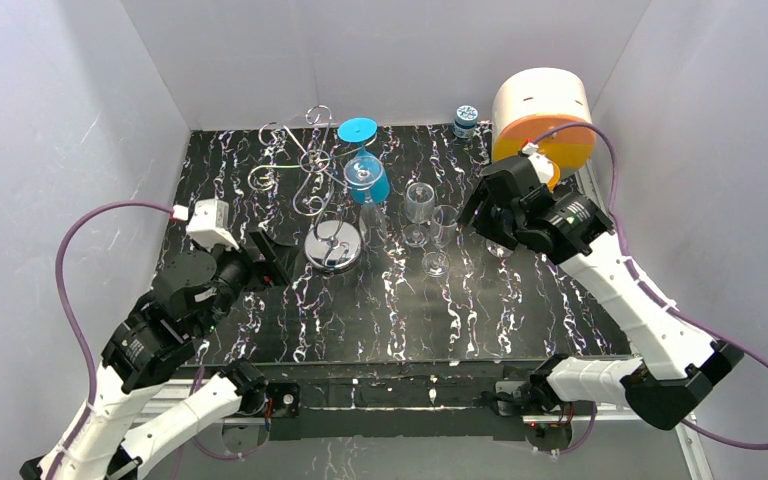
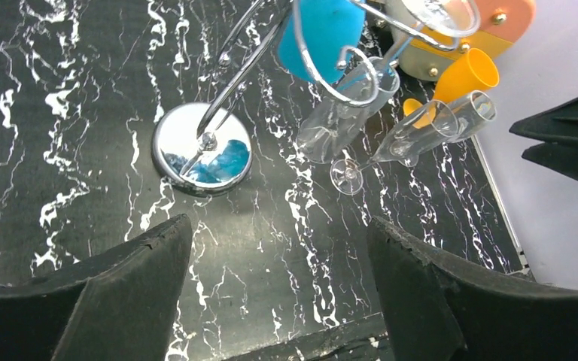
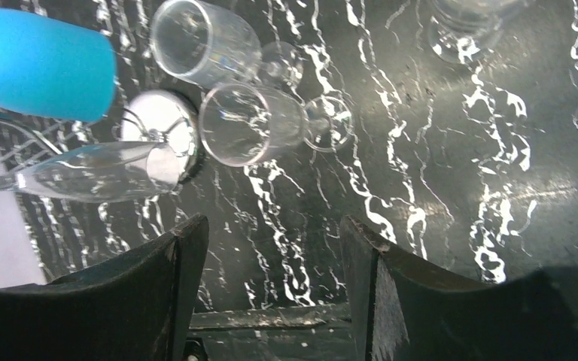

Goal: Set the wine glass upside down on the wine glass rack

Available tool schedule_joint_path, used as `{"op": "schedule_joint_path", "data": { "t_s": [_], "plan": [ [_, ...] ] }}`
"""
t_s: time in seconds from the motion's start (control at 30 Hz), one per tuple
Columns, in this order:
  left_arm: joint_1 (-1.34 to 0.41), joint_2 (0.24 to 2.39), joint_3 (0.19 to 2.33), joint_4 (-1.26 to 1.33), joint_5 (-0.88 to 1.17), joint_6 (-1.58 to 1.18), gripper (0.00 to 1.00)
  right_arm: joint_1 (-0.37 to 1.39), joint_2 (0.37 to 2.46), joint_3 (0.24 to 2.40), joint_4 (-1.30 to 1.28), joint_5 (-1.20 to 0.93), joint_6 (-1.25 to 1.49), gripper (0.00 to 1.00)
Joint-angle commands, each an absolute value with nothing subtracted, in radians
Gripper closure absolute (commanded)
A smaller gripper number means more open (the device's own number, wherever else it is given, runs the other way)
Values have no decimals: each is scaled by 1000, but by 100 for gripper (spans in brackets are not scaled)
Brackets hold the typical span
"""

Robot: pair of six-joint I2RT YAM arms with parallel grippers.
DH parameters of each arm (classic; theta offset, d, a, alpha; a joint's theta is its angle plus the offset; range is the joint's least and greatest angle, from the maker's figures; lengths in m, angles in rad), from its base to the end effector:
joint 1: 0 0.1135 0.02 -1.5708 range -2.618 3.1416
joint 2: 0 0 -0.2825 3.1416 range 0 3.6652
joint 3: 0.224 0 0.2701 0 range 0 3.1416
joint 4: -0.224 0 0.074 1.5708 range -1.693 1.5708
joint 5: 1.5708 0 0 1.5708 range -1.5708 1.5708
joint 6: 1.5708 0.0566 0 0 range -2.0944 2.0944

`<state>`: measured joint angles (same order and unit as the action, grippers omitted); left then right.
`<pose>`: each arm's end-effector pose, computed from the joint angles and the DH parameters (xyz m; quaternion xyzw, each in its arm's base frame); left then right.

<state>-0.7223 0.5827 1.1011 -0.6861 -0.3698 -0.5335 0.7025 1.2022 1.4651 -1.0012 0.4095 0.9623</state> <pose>0.0947 -0.0561 0.4304 -0.0473 0.7587 -0.2590 0.5959 0.2054 0.1444 0.4187 0.1975 0.8773 0.1676 0.4040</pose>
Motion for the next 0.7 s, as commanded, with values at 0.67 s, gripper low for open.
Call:
{"op": "schedule_joint_path", "data": {
  "t_s": [0.67],
  "plan": [
    [-722, 614, 1075, -799, -324, -647, 14, 702, 1340, 1430, -865, 409, 896, 38]
  ]
}}
